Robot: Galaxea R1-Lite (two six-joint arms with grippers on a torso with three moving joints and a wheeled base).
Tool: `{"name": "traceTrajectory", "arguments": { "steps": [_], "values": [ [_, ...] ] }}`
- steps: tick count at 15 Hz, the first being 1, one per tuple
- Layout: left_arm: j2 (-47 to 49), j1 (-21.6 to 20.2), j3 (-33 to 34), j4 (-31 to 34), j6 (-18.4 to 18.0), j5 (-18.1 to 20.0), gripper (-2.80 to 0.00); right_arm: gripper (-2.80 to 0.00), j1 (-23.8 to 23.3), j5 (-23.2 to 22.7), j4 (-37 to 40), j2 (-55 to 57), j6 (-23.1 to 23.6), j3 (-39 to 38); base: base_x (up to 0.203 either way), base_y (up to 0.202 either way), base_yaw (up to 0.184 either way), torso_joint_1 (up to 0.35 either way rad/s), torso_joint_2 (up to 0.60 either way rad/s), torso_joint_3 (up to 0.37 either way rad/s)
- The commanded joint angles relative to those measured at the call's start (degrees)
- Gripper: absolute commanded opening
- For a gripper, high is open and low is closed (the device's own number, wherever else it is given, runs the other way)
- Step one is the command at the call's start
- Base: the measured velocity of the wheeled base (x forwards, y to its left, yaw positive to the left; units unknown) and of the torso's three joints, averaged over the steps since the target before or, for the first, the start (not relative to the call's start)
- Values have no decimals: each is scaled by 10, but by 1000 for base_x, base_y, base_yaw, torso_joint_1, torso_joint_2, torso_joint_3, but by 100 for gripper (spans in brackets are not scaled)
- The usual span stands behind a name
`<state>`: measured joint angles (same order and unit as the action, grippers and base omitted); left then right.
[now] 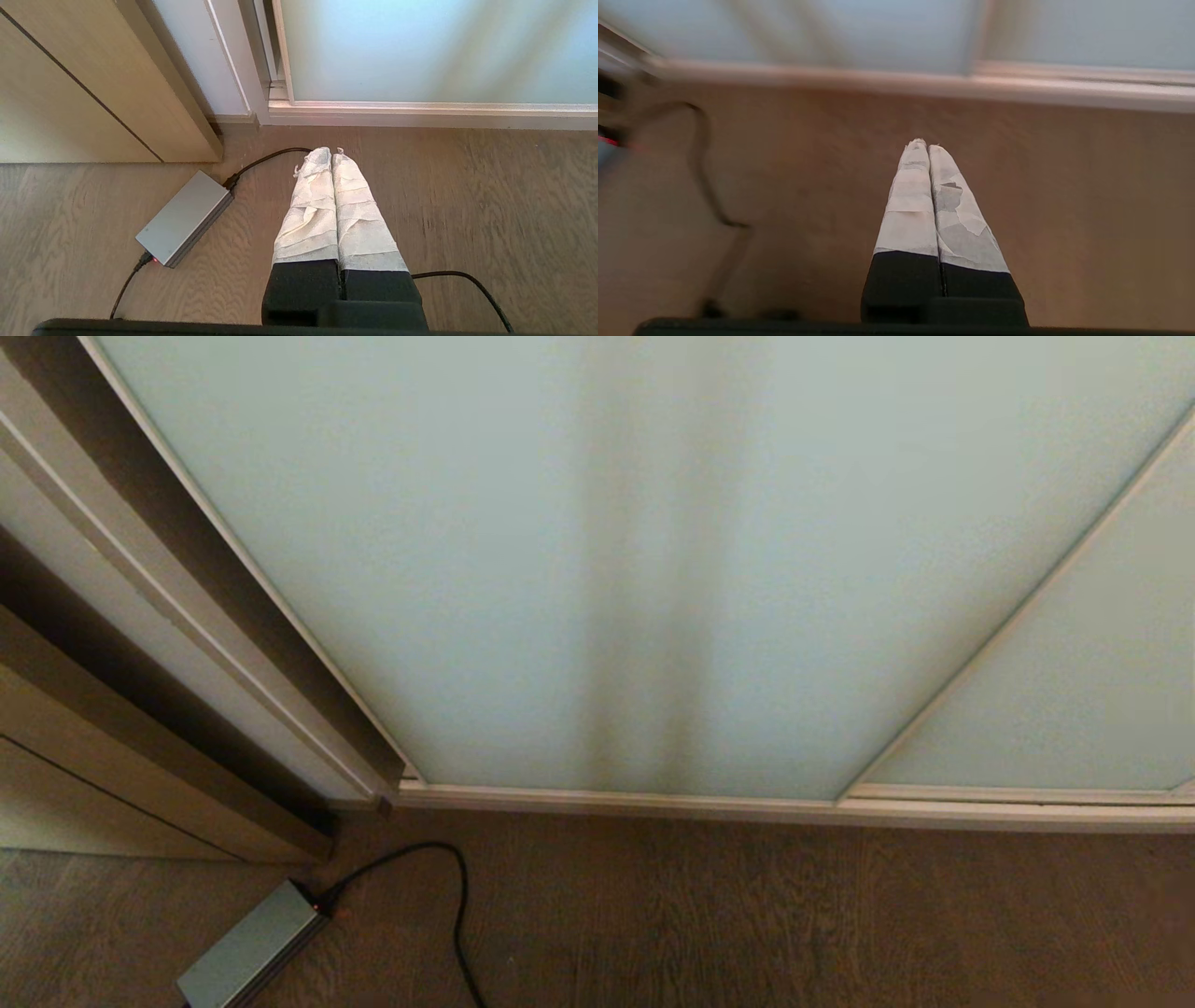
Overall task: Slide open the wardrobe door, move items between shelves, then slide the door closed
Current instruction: Close the door, then open the door
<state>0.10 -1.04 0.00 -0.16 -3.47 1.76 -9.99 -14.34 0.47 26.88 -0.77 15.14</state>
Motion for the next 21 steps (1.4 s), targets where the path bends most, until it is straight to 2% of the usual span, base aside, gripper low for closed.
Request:
{"name": "traceTrajectory", "arguments": {
  "steps": [1, 4, 8, 9, 11, 13, 16, 21],
  "values": [
    [1, 0, 0, 0, 0, -2, -280, -280, 19, 28, 32, -112, 22, -74, 0, 0, 0, 0, 0, 0],
    [1, 0, 0, 0, 0, 0, -280, -280, 62, 57, -11, -117, 32, -129, 0, 0, 0, 0, 0, 0],
    [1, 0, 0, -1, 0, 0, -280, -280, 98, 92, 5, -240, 29, -128, 0, 0, 0, 0, 0, 0],
    [1, 0, 0, 0, 0, 0, -280, -280, 99, 107, 3, -267, 25, -134, 0, 0, 0, 0, 0, 0],
    [1, 0, 0, 0, 0, 0, -280, -280, 102, 149, -4, -272, -12, -151, 0, 0, 0, 0, 0, 0],
    [1, 0, 0, 0, 0, 0, -280, -280, 103, 150, -4, -271, 10, -151, 0, 0, 0, 0, 0, 0],
    [1, 0, 0, 0, 0, 0, -280, -280, 103, 150, -5, -271, -7, -151, 0, 0, 0, 0, 0, 0],
    [1, 0, 0, 0, 0, 0, -280, -280, 103, 150, -5, -271, -8, -151, 0, 0, 0, 0, 0, 0]
  ]
}}
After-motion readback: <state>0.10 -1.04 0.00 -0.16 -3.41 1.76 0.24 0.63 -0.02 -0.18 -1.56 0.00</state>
